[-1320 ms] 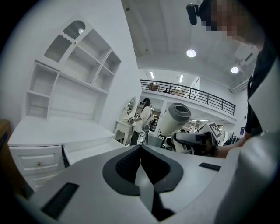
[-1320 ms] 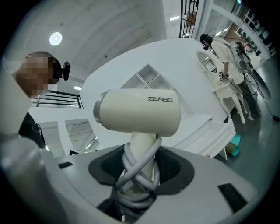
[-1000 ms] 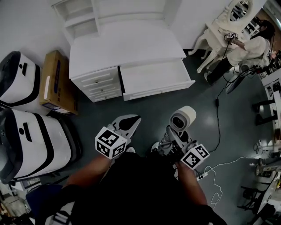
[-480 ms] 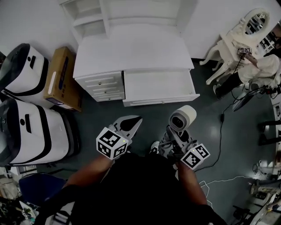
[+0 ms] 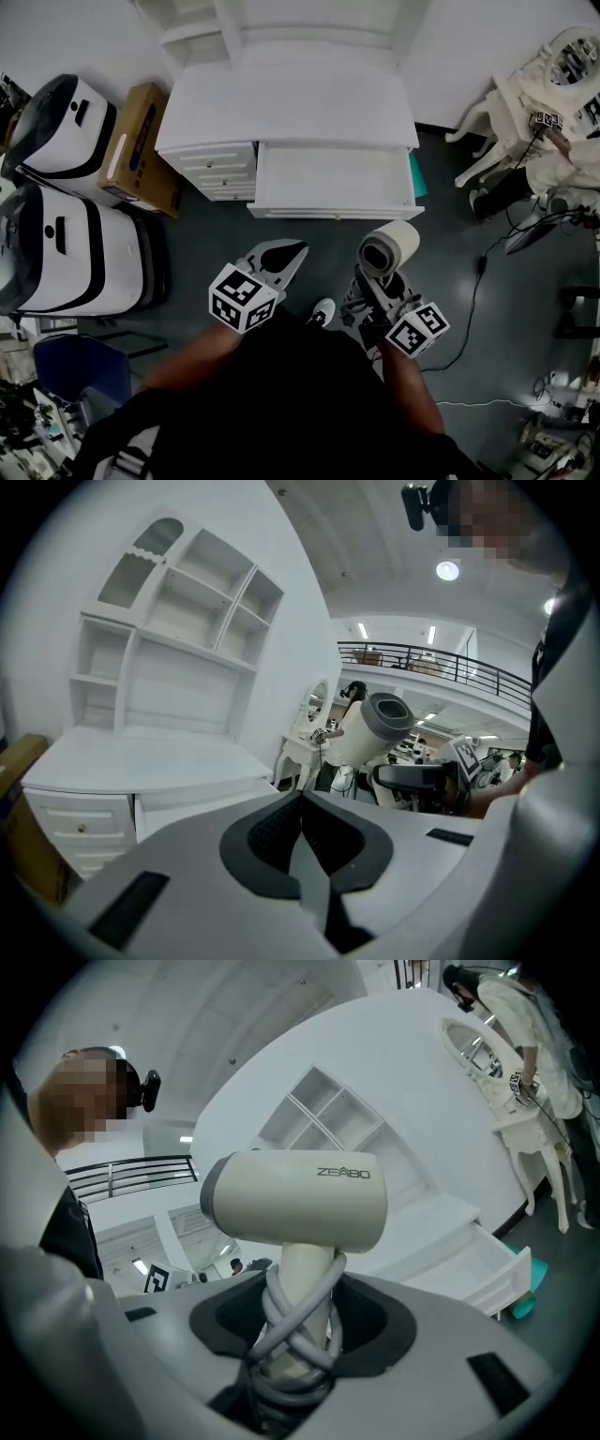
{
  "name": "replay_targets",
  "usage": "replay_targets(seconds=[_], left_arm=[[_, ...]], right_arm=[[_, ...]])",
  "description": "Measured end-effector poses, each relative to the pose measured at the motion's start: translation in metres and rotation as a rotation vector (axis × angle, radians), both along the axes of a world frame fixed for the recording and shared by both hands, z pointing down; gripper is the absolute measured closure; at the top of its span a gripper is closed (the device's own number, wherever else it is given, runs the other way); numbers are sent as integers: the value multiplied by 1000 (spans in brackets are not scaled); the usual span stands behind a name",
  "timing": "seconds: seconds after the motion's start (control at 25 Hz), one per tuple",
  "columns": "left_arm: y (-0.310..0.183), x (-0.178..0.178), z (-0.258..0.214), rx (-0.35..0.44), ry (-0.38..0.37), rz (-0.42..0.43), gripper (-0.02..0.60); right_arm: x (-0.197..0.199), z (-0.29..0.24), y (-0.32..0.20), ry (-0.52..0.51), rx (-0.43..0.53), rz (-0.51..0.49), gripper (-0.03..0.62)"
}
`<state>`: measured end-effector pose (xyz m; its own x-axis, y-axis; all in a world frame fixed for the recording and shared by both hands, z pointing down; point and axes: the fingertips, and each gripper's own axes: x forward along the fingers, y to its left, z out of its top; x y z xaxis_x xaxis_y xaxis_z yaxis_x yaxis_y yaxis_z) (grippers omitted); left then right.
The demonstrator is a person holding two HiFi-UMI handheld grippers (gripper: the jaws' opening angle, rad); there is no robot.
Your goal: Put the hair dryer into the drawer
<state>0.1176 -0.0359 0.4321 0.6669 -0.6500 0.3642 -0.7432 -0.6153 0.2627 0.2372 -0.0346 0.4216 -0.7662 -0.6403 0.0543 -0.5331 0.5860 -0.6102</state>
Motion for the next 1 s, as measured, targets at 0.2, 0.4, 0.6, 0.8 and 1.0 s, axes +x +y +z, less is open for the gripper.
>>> replay_targets(seconds=[0.2,0.4,0.6,0.8,1.0], left_arm=[[2,2,10,-41,-53,-54,572],[-5,-5,4,-30,-66,-91,572],[-17,-19,11,-45,-50,-126,572],[-45,-34,20,-51,-27,-131,572],[-85,-60,25,-46,-7,-140,572]], right_arm=[[19,13,-10,-14,-30,-28,378],[18,20,-23,-23,-48,-53,378],[5,24,-43,-9,-56,-76,378],[-15,24,-68,15,-49,-89,378],[-36,33,-101,58,-77,-90,378]])
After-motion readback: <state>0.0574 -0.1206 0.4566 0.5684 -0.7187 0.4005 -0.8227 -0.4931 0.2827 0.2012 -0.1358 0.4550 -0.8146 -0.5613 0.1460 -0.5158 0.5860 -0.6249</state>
